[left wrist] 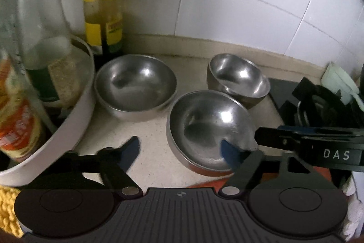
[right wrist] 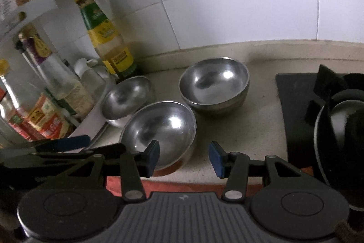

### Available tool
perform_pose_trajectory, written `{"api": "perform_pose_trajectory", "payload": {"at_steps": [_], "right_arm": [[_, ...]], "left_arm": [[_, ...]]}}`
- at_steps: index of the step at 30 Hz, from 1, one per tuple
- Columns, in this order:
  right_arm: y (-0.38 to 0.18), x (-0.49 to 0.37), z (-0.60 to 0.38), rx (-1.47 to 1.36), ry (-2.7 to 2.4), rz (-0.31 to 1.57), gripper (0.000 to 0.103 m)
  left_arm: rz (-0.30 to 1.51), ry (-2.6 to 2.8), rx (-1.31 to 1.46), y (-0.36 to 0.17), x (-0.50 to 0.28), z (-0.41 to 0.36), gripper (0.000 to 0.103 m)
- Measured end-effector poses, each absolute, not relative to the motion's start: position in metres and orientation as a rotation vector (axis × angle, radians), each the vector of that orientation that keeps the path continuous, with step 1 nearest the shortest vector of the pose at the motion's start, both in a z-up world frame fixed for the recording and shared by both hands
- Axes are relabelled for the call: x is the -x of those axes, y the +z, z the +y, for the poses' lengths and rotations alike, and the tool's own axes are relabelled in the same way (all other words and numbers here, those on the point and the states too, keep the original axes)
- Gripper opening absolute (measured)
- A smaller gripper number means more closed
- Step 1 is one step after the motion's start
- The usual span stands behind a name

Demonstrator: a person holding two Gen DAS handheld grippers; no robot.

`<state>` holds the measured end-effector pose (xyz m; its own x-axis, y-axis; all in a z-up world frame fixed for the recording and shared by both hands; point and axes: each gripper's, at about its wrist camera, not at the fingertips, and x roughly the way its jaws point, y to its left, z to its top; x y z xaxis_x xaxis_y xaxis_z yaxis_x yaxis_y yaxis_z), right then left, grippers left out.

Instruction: Organize plates and bowls

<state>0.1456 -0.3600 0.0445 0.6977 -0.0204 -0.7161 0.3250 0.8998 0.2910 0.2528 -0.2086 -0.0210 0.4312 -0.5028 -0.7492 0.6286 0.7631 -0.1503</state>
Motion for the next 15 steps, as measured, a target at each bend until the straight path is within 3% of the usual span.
{"api": "perform_pose_trajectory", "payload": {"at_steps": [2, 8, 11, 15], "right_arm": [[0.039, -0.154, -0.363, -0.428, -0.194, 0.793, 0.044], [0.018, -0.177, -0.37, -0.488, -0.149, 0.862, 0.032], [0.01, -0.185, -0.375, -0.484, -0.151, 0.875, 0.023], [0.007, -0.186, -0.382, -0.503, -0.143, 0.893, 0.018]], "left_arm": [[0.91, -0.731, -0.159, -0.028, -0.262, -0.212, 0.064], [0.986, -0.791, -0.158, -0.046, -0.282, -0.223, 0.051], [0.989, -0.802, -0.172, -0.05, -0.284, -0.226, 0.051], [1.006, -0.818, -0.155, -0.047, -0.284, -0.223, 0.052]]}}
